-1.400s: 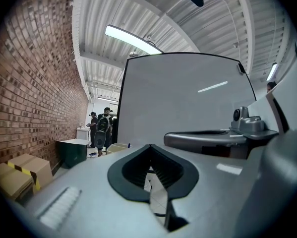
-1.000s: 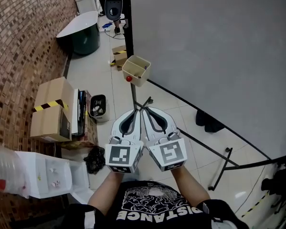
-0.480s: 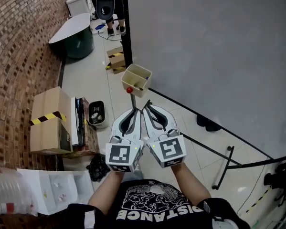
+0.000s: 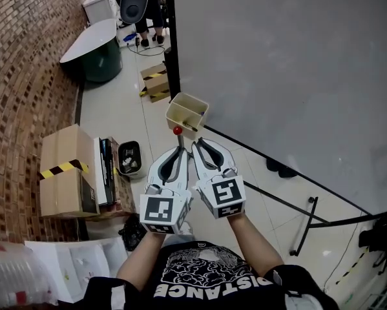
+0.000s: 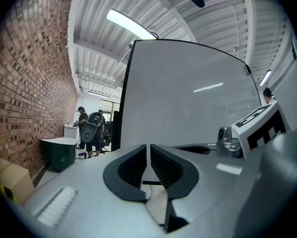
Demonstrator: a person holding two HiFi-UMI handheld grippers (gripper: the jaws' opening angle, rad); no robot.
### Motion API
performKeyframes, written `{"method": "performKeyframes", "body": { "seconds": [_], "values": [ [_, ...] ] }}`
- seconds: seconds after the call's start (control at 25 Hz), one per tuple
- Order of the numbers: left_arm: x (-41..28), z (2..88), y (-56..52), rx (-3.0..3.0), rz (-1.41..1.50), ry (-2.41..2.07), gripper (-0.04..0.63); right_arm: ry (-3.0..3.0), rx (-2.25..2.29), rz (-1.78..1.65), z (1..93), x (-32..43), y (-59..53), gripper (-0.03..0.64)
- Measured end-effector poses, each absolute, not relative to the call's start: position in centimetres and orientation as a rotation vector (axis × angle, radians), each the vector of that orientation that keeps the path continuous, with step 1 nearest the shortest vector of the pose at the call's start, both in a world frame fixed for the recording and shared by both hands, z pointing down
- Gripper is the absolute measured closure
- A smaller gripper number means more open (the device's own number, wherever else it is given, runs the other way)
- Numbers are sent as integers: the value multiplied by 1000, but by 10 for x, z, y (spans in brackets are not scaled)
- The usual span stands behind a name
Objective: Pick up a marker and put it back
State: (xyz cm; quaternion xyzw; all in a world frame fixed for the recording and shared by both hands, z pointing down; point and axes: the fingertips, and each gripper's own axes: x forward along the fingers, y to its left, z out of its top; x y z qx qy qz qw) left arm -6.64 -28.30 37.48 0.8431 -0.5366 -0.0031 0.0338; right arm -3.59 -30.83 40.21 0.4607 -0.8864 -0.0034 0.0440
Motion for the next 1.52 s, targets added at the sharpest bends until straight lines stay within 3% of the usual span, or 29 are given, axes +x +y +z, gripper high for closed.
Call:
{"method": "performKeyframes", "body": {
  "seconds": [0.48, 1.52],
  "values": [
    [-84, 386, -308, 2599, 13, -1642, 589, -2631, 1453, 61, 439, -39, -359, 557],
    [-96, 393, -322, 2562, 20, -1671, 589, -2566, 1492, 56, 456, -40, -378, 586]
  ]
}}
